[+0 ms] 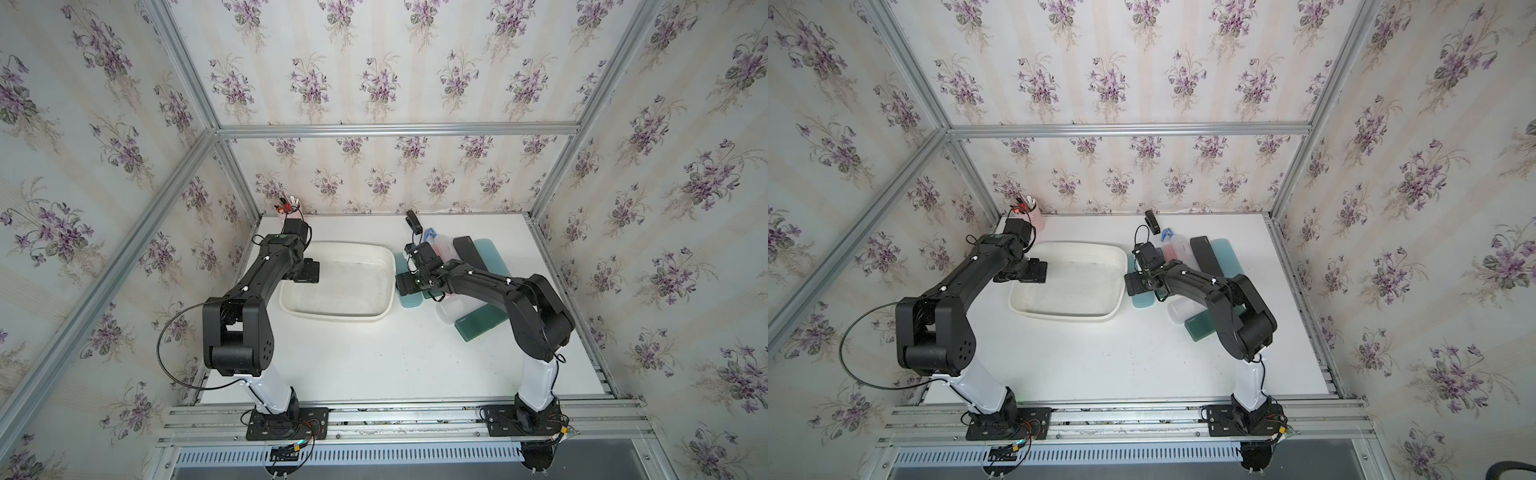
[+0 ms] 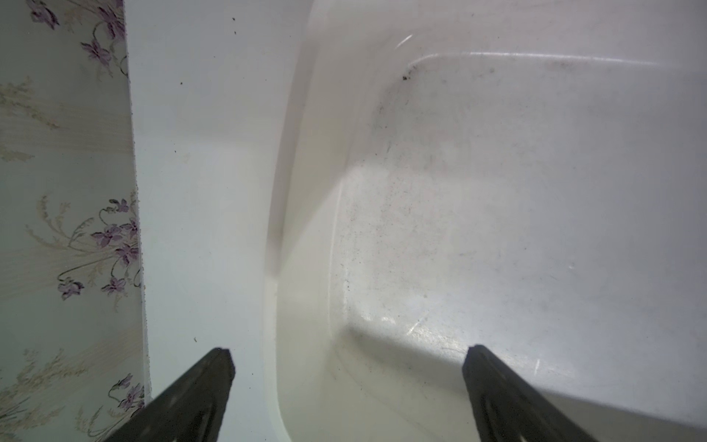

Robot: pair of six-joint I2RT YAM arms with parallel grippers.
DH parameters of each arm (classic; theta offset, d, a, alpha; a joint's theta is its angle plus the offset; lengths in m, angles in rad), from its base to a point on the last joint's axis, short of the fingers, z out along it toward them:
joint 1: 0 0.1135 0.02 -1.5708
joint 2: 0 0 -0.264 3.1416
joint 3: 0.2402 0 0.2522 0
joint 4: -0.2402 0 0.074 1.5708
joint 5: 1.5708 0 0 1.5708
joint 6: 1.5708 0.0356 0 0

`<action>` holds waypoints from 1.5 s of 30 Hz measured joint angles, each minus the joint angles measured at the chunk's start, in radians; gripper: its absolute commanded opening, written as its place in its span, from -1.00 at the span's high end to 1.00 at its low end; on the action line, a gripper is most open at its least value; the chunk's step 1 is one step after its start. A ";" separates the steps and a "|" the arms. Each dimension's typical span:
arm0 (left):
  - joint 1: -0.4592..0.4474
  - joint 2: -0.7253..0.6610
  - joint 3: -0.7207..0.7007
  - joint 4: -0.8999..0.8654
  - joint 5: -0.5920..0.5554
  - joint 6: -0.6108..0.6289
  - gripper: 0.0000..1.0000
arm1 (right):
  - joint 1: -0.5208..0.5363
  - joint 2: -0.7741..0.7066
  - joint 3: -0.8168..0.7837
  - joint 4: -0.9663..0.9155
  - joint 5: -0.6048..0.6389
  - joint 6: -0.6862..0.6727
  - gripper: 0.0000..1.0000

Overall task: Put the pencil case into the storage box
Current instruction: Move the storage box to the center of the board, then pick up the pencil case from the center of the board, then move the storage box to the center of the board.

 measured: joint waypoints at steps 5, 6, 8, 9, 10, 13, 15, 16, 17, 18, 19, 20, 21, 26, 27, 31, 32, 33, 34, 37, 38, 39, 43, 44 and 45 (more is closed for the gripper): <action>0.000 -0.010 -0.024 0.014 0.009 0.000 -0.98 | 0.044 0.071 0.087 -0.027 0.047 0.006 -0.88; 0.000 -0.011 -0.026 0.017 0.011 0.000 -0.98 | 0.047 0.076 0.097 -0.034 0.052 0.006 -0.88; 0.000 -0.012 -0.028 0.021 0.014 0.000 -0.98 | 0.046 0.089 0.116 -0.050 0.074 0.006 -0.88; 0.000 -0.012 -0.029 0.025 0.016 0.001 -0.98 | 0.046 0.096 0.122 -0.054 0.083 0.006 -0.88; 0.000 -0.012 -0.031 0.028 0.019 0.001 -0.98 | 0.044 0.106 0.129 -0.061 0.093 0.006 -0.89; 0.000 -0.010 -0.035 0.034 0.026 0.004 -0.98 | 0.043 0.132 0.142 -0.084 0.115 0.005 -0.89; 0.000 -0.004 -0.038 0.040 0.029 0.004 -0.98 | 0.043 0.144 0.145 -0.093 0.124 0.002 -0.89; 0.000 0.000 -0.039 0.042 0.029 0.004 -0.98 | 0.043 0.150 0.147 -0.094 0.127 0.000 -0.89; 0.002 0.004 -0.040 0.043 0.028 0.004 -0.98 | 0.043 0.156 0.152 -0.095 0.138 0.000 -0.89; 0.004 0.006 -0.040 0.043 0.028 0.004 -0.98 | 0.044 0.161 0.155 -0.095 0.142 -0.001 -0.89; 0.007 0.008 -0.040 0.045 0.028 0.004 -0.98 | 0.045 0.166 0.158 -0.094 0.147 -0.002 -0.89; 0.012 0.010 -0.038 0.045 0.027 0.004 -0.98 | 0.045 0.170 0.158 -0.095 0.145 -0.002 -0.89; 0.017 0.011 -0.037 0.047 0.024 0.004 -0.98 | 0.044 0.174 0.157 -0.097 0.143 -0.002 -0.89; 0.077 0.013 -0.011 0.053 0.006 0.004 -0.98 | 0.037 0.185 0.157 -0.090 0.135 -0.007 -0.88; 0.093 0.016 -0.006 0.057 0.003 0.004 -0.98 | 0.035 0.187 0.159 -0.085 0.132 -0.010 -0.82; 0.162 0.035 0.003 0.072 0.000 0.007 -0.98 | 0.032 0.194 0.161 -0.069 0.122 -0.022 -0.40; 0.178 0.045 0.004 0.077 0.002 0.008 -0.98 | 0.030 0.193 0.161 -0.068 0.122 -0.026 -0.33; 0.190 0.059 0.008 0.080 0.005 0.012 -0.98 | 0.028 0.192 0.161 -0.066 0.122 -0.029 -0.29; 0.196 0.074 0.013 0.086 0.012 0.015 -0.98 | 0.026 0.189 0.159 -0.061 0.123 -0.032 -0.28; 0.201 0.135 0.049 0.100 0.044 0.025 -0.99 | 0.013 0.174 0.136 -0.049 0.119 -0.031 -0.24; 0.203 0.157 0.063 0.106 0.048 0.026 -0.96 | 0.008 0.166 0.124 -0.048 0.115 -0.031 -0.22; 0.203 0.172 0.072 0.113 0.056 0.027 -0.90 | 0.006 0.159 0.114 -0.048 0.114 -0.031 -0.20; 0.203 0.185 0.072 0.123 0.089 0.034 -0.78 | -0.002 0.135 0.075 -0.039 0.107 -0.027 -0.19; 0.203 0.185 0.070 0.125 0.096 0.034 -0.77 | -0.004 0.129 0.065 -0.035 0.104 -0.027 -0.18; 0.203 0.185 0.064 0.127 0.102 0.034 -0.77 | -0.006 0.122 0.054 -0.030 0.102 -0.024 -0.18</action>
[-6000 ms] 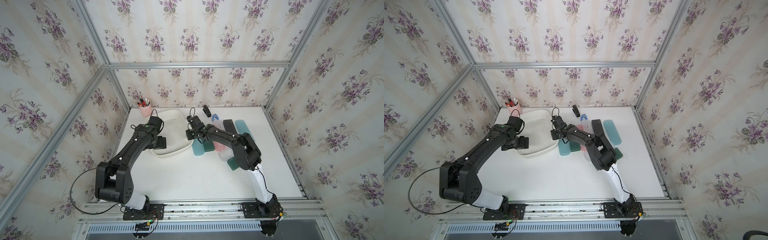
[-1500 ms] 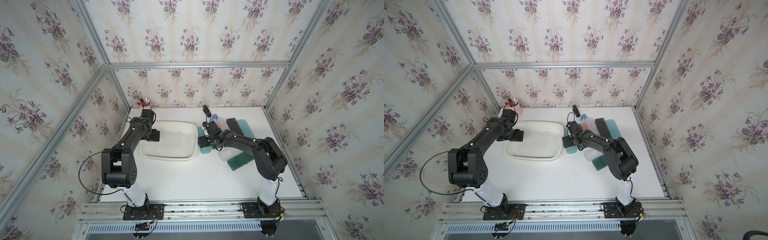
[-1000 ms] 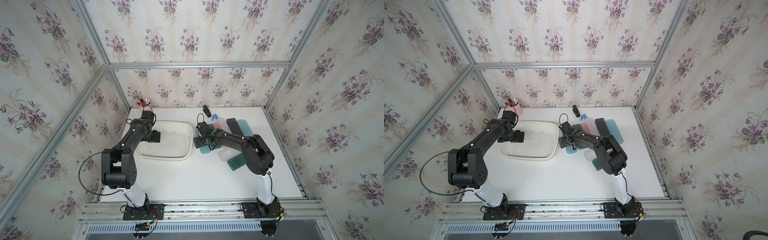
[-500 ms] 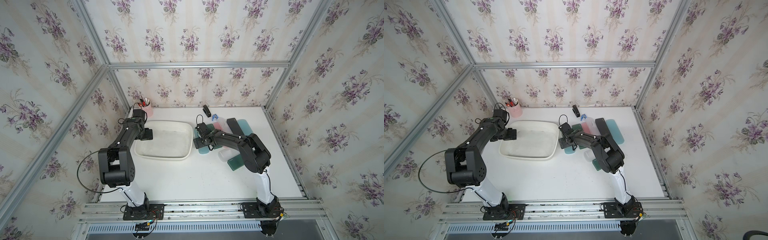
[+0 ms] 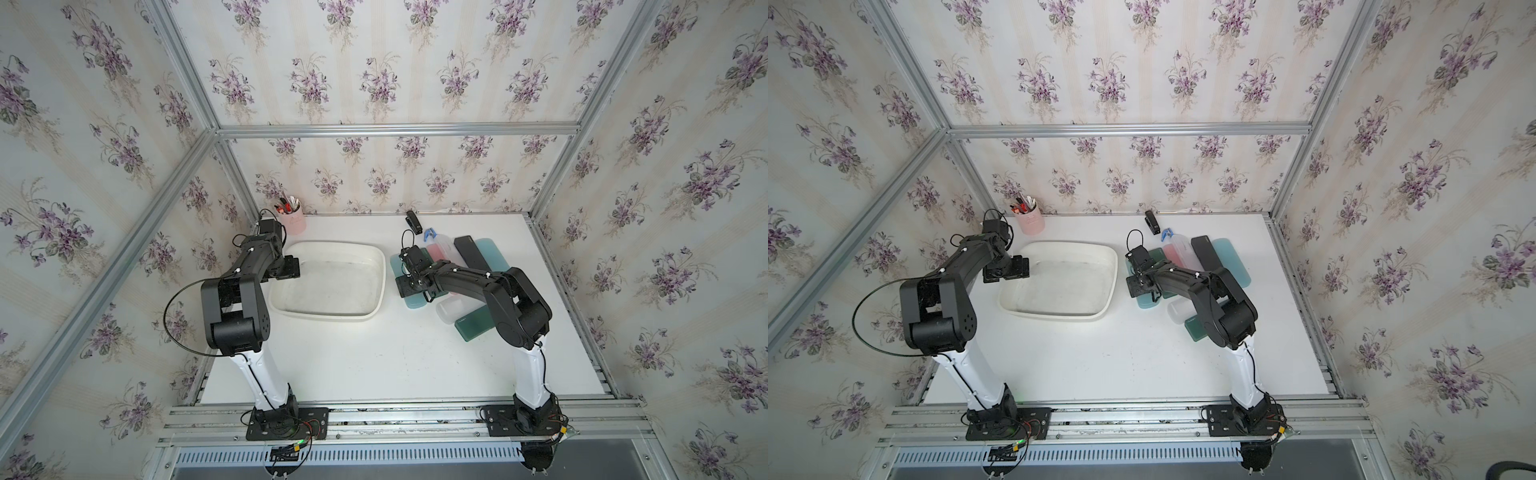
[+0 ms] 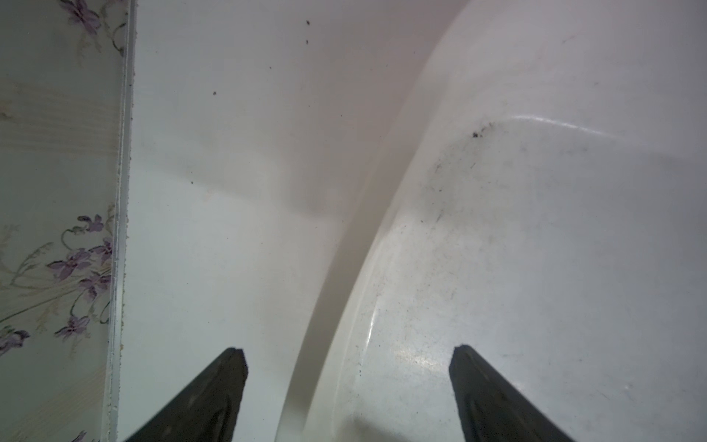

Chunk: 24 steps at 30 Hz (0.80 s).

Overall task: Put the pencil case into the storage box
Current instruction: Move the storage box to the center of the board.

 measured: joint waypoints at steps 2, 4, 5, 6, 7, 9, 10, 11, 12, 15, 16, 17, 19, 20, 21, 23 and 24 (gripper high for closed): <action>-0.006 0.000 -0.014 0.006 0.013 0.000 -0.76 | -0.003 -0.013 -0.018 0.006 -0.008 0.002 -0.16; -0.019 0.000 -0.032 0.011 0.025 -0.001 -0.75 | -0.003 -0.031 -0.040 0.006 -0.014 0.007 -0.15; -0.029 -0.003 -0.046 0.017 0.028 -0.002 -0.75 | -0.003 -0.042 -0.050 0.005 -0.017 0.010 -0.14; -0.038 -0.008 -0.060 0.021 0.037 -0.002 -0.75 | -0.003 -0.053 -0.061 0.004 -0.023 0.016 -0.14; -0.045 -0.013 -0.072 0.023 0.042 -0.005 -0.75 | -0.003 -0.064 -0.068 0.000 -0.028 0.022 -0.13; -0.066 -0.028 -0.104 0.029 0.053 -0.013 -0.75 | -0.003 -0.089 -0.081 -0.010 -0.034 0.027 -0.11; -0.075 -0.035 -0.118 0.031 0.060 -0.019 -0.75 | -0.003 -0.099 -0.085 -0.011 -0.036 0.028 -0.11; -0.084 -0.043 -0.134 0.035 0.067 -0.025 -0.75 | -0.004 -0.111 -0.091 -0.013 -0.037 0.030 -0.10; -0.095 -0.054 -0.153 0.041 0.073 -0.034 -0.75 | -0.004 -0.123 -0.096 -0.016 -0.037 0.031 -0.09; -0.122 -0.082 -0.187 0.042 0.084 -0.055 -0.75 | -0.005 -0.150 -0.104 -0.018 -0.037 0.035 -0.08; -0.130 -0.087 -0.190 0.042 0.085 -0.058 -0.75 | -0.005 -0.158 -0.105 -0.019 -0.036 0.037 -0.08; -0.143 -0.095 -0.192 0.043 0.086 -0.063 -0.76 | -0.007 -0.166 -0.107 -0.021 -0.035 0.039 -0.07; -0.166 -0.108 -0.193 0.043 0.089 -0.072 -0.76 | -0.010 -0.181 -0.112 -0.023 -0.031 0.049 -0.07; -0.178 -0.114 -0.193 0.042 0.087 -0.078 -0.77 | -0.011 -0.189 -0.115 -0.027 -0.023 0.050 -0.07; -0.186 -0.120 -0.193 0.042 0.087 -0.084 -0.77 | -0.013 -0.199 -0.120 -0.032 -0.018 0.050 -0.07; -0.203 -0.130 -0.193 0.039 0.087 -0.089 -0.77 | -0.019 -0.219 -0.128 -0.040 -0.015 0.054 -0.06; -0.211 -0.135 -0.194 0.038 0.087 -0.091 -0.77 | -0.019 -0.229 -0.130 -0.050 -0.008 0.057 -0.06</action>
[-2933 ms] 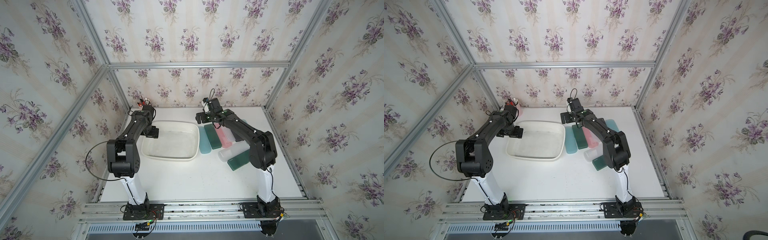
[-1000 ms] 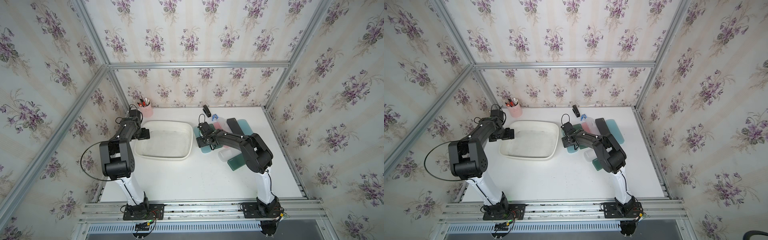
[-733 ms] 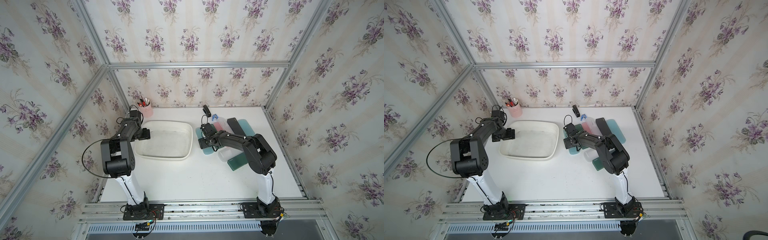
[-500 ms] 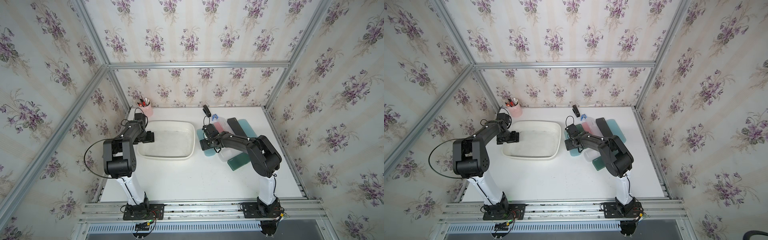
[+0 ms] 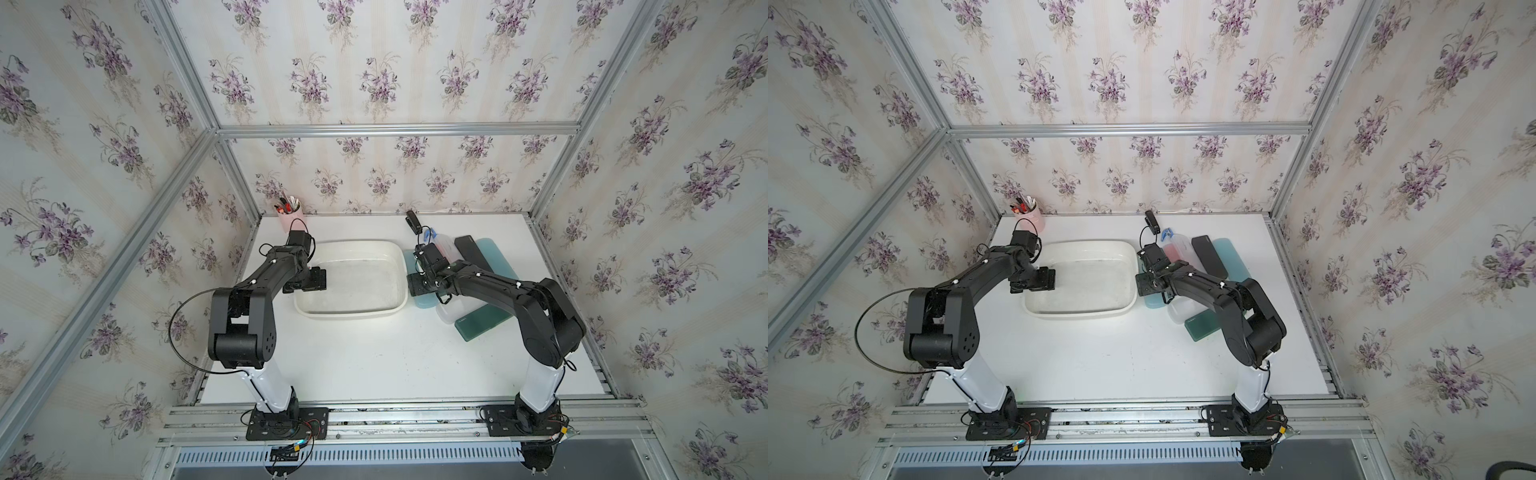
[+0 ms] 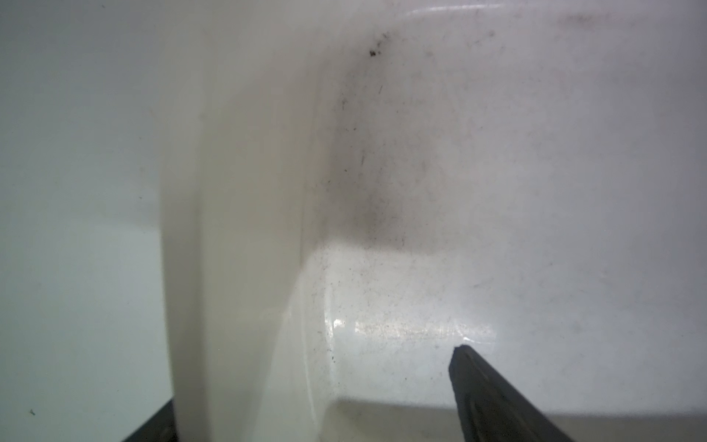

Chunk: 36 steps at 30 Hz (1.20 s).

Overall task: Put the pencil case into the storage box
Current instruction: Move the storage box to the center of the board, then place the pencil case at the storage box.

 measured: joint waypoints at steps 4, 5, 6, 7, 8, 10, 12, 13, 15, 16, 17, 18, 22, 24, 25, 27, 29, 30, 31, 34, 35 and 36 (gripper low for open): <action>-0.028 -0.011 -0.009 -0.010 -0.011 -0.005 -0.77 | -0.002 -0.036 0.004 -0.048 0.023 0.004 -0.06; -0.035 -0.012 -0.013 -0.010 -0.012 -0.007 -0.77 | -0.003 -0.045 0.010 -0.064 0.029 0.005 -0.06; -0.040 -0.012 -0.019 -0.010 -0.014 -0.007 -0.77 | -0.005 -0.053 0.016 -0.078 0.035 0.007 -0.06; -0.044 -0.012 -0.024 -0.011 -0.013 -0.008 -0.78 | -0.007 -0.059 0.026 -0.092 0.047 0.012 -0.06; -0.048 -0.011 -0.027 -0.011 -0.013 -0.008 -0.78 | -0.010 -0.064 0.036 -0.101 0.054 0.019 -0.06; -0.056 -0.006 -0.033 -0.006 -0.010 -0.009 -0.78 | -0.017 -0.072 0.054 -0.108 0.065 0.019 -0.06; -0.060 0.003 -0.035 -0.006 -0.010 -0.013 -0.79 | -0.026 -0.074 0.070 -0.119 0.073 0.019 -0.06; -0.061 0.006 -0.035 -0.006 -0.010 -0.014 -0.79 | -0.030 -0.072 0.075 -0.126 0.076 0.019 -0.06; -0.061 0.008 -0.035 -0.006 -0.006 -0.014 -0.79 | -0.042 -0.064 0.080 -0.142 0.084 0.019 -0.06; -0.061 0.008 -0.034 -0.006 -0.002 -0.014 -0.80 | -0.046 -0.062 0.080 -0.149 0.085 0.019 -0.06; -0.061 0.008 -0.034 -0.006 -0.002 -0.014 -0.81 | -0.048 -0.062 0.080 -0.154 0.085 0.019 -0.06; -0.062 0.006 -0.034 -0.006 -0.002 -0.014 -0.85 | -0.052 -0.063 0.080 -0.153 0.083 0.021 -0.05; -0.064 -0.019 -0.034 -0.010 -0.001 -0.014 -0.90 | -0.042 -0.072 0.112 -0.151 0.047 0.021 -0.04; -0.064 -0.037 -0.032 -0.013 -0.002 -0.013 -0.90 | -0.028 -0.067 0.153 -0.149 0.042 0.021 -0.04; -0.064 -0.048 -0.032 -0.013 -0.002 -0.013 -0.90 | -0.018 -0.059 0.182 -0.146 0.037 0.021 -0.04; -0.064 -0.070 -0.031 -0.013 -0.002 -0.013 -0.90 | 0.002 -0.032 0.237 -0.143 0.026 0.019 -0.04; -0.065 -0.087 -0.027 -0.015 -0.001 -0.013 -0.91 | 0.024 0.005 0.286 -0.143 0.019 0.019 -0.04; -0.066 -0.092 -0.024 -0.017 -0.002 -0.013 -0.92 | 0.037 0.031 0.315 -0.143 0.015 0.019 -0.04; -0.067 -0.097 -0.023 -0.020 -0.002 -0.012 -0.92 | 0.048 0.056 0.341 -0.146 0.012 0.019 -0.04; -0.068 -0.103 -0.021 -0.023 -0.004 -0.006 -0.93 | 0.074 0.130 0.401 -0.147 -0.002 0.026 -0.04; -0.069 -0.103 -0.021 -0.025 -0.005 -0.005 -0.93 | 0.078 0.147 0.409 -0.148 -0.005 0.032 -0.04; -0.069 -0.103 -0.021 -0.028 -0.008 -0.003 -0.93 | 0.081 0.163 0.412 -0.149 -0.007 0.045 -0.04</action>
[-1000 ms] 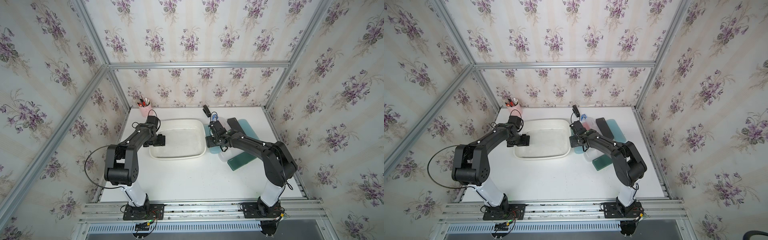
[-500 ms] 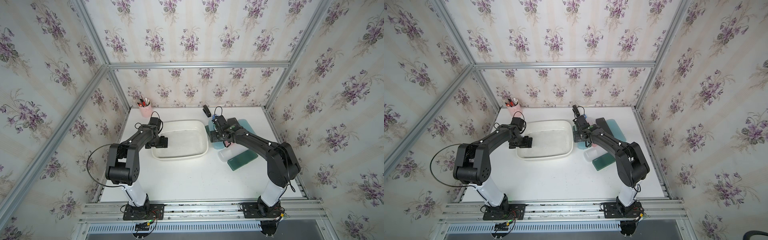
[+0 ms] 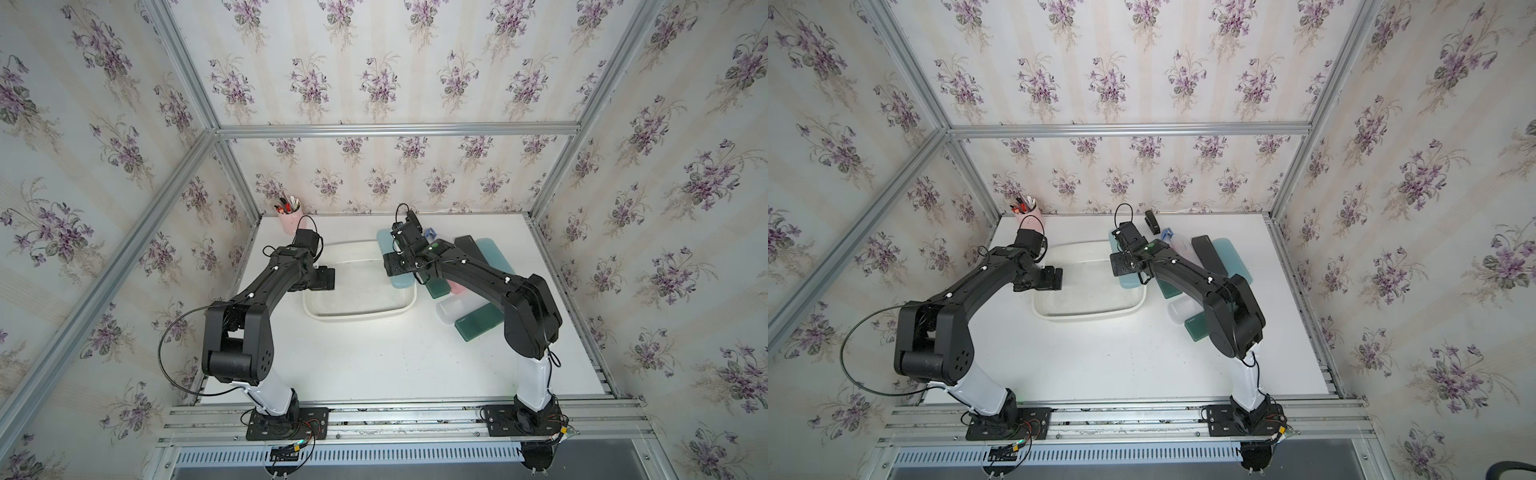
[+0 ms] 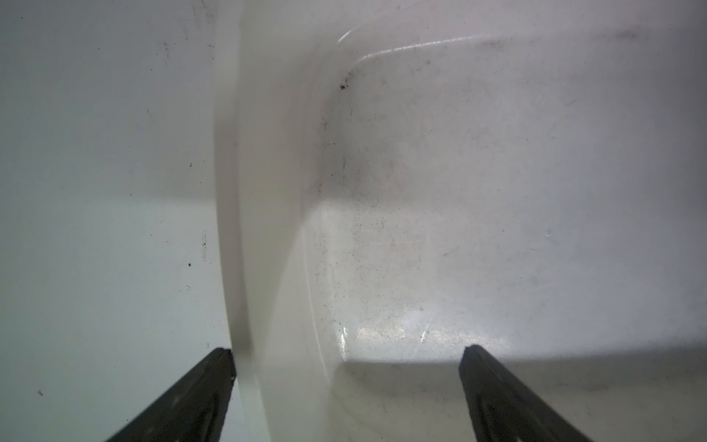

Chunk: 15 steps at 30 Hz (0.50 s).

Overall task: Put the pencil case into the storage box
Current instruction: Place the pencil case at the storage box.

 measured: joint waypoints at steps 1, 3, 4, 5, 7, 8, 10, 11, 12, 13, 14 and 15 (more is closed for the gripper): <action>0.000 0.000 -0.001 -0.001 -0.003 0.000 -0.94 | 0.000 0.010 -0.003 -0.002 -0.001 0.007 -0.04; 0.000 0.000 -0.004 -0.002 -0.009 0.007 -0.94 | 0.003 0.019 -0.018 -0.004 -0.002 0.027 -0.04; 0.000 0.001 -0.006 -0.002 -0.011 0.007 -0.94 | 0.005 0.021 -0.027 -0.004 -0.002 0.033 -0.04; 0.000 0.002 -0.007 -0.005 -0.011 0.007 -0.94 | 0.005 0.021 -0.036 -0.003 -0.003 0.039 -0.04; 0.000 0.006 -0.008 -0.007 -0.013 0.008 -0.94 | 0.007 0.020 -0.055 0.000 -0.003 0.058 -0.11; 0.000 0.008 -0.008 -0.007 -0.013 0.008 -0.94 | 0.007 0.020 -0.064 0.001 -0.005 0.061 -0.18; 0.000 0.015 -0.008 -0.007 -0.013 0.011 -0.94 | 0.010 0.021 -0.074 -0.002 -0.011 0.073 -0.44; 0.000 0.018 -0.008 -0.007 -0.013 0.011 -0.94 | 0.010 0.021 -0.075 -0.003 -0.011 0.080 -0.53; 0.000 0.020 -0.008 -0.007 -0.013 0.013 -0.94 | 0.010 0.021 -0.075 -0.002 -0.010 0.081 -0.64; 0.000 0.023 -0.008 -0.007 -0.013 0.014 -0.95 | 0.010 0.021 -0.076 -0.002 -0.009 0.083 -0.78; 0.001 0.024 -0.009 -0.006 -0.013 0.014 -0.95 | 0.010 0.020 -0.077 -0.001 -0.009 0.083 -0.87; 0.001 0.024 -0.011 -0.006 -0.013 0.014 -0.95 | 0.010 0.017 -0.081 0.004 -0.009 0.085 -0.92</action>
